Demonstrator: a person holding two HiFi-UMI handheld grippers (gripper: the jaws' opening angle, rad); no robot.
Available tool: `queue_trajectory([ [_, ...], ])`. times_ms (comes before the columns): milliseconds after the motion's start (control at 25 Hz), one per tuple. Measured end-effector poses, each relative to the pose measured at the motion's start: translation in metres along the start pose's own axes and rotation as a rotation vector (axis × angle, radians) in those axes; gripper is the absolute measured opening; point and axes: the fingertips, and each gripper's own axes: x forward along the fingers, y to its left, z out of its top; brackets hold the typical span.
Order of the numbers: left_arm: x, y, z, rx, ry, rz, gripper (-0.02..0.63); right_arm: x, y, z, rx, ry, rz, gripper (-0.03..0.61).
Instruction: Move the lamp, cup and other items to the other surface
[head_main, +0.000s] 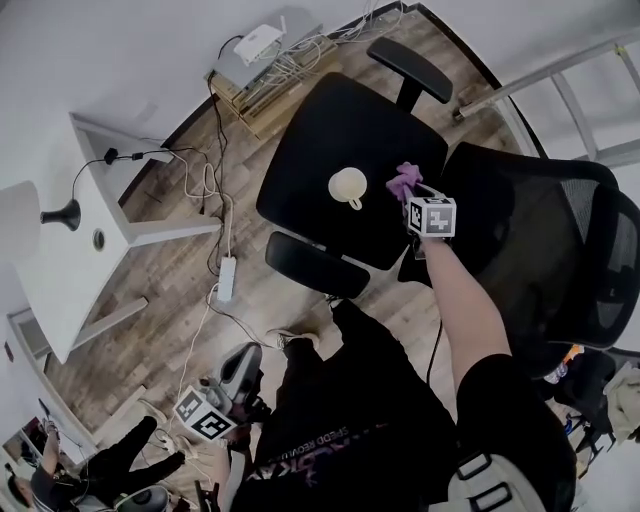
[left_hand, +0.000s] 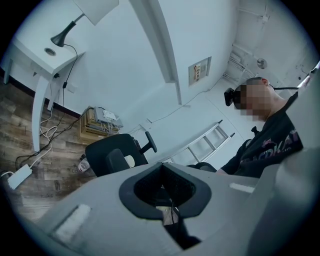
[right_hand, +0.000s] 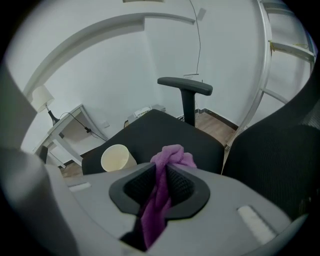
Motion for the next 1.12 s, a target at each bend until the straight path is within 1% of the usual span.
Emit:
queue_trajectory([
  [120, -0.001, 0.0, 0.002, 0.001, -0.003, 0.005, -0.005, 0.005, 0.003, -0.006, 0.026, 0.021, 0.003, 0.079],
  [240, 0.002, 0.001, 0.002, 0.007, -0.007, -0.005, -0.005, 0.004, 0.007, -0.006, 0.019, 0.024, 0.01, 0.102],
  [360, 0.004, 0.002, 0.001, 0.005, -0.009, -0.023, -0.005, 0.0, 0.012, -0.002, 0.012, 0.004, 0.042, 0.104],
  [480, 0.007, 0.001, -0.002, 0.005, -0.016, -0.043, -0.005, -0.011, 0.016, 0.011, 0.01, -0.036, 0.066, 0.103],
  [520, 0.008, -0.001, -0.002, 0.008, -0.02, -0.05, -0.005, -0.016, 0.016, 0.016, 0.009, -0.051, 0.07, 0.093],
  [560, 0.007, -0.003, -0.003, 0.012, -0.026, -0.056, -0.005, -0.022, 0.016, 0.021, 0.006, -0.067, 0.076, 0.056],
  [600, 0.006, -0.005, -0.003, 0.016, -0.033, -0.06, -0.005, -0.029, 0.017, 0.026, 0.003, -0.084, 0.087, -0.001],
  [760, -0.007, -0.009, -0.001, 0.035, -0.068, -0.062, -0.005, -0.052, 0.024, 0.046, -0.028, -0.126, 0.102, -0.002],
  [840, -0.016, -0.009, 0.001, 0.037, -0.092, -0.059, -0.005, -0.066, 0.034, 0.06, -0.044, -0.145, 0.113, -0.002],
  [960, -0.027, -0.008, 0.008, 0.041, -0.126, -0.062, -0.005, -0.089, 0.061, 0.08, -0.07, -0.18, 0.154, -0.001],
  [1040, -0.032, -0.008, 0.012, 0.052, -0.143, -0.066, -0.005, -0.106, 0.087, 0.093, -0.099, -0.198, 0.198, 0.0],
  [1120, -0.037, -0.008, 0.013, 0.062, -0.155, -0.069, -0.005, -0.123, 0.121, 0.101, -0.14, -0.21, 0.265, 0.0],
])
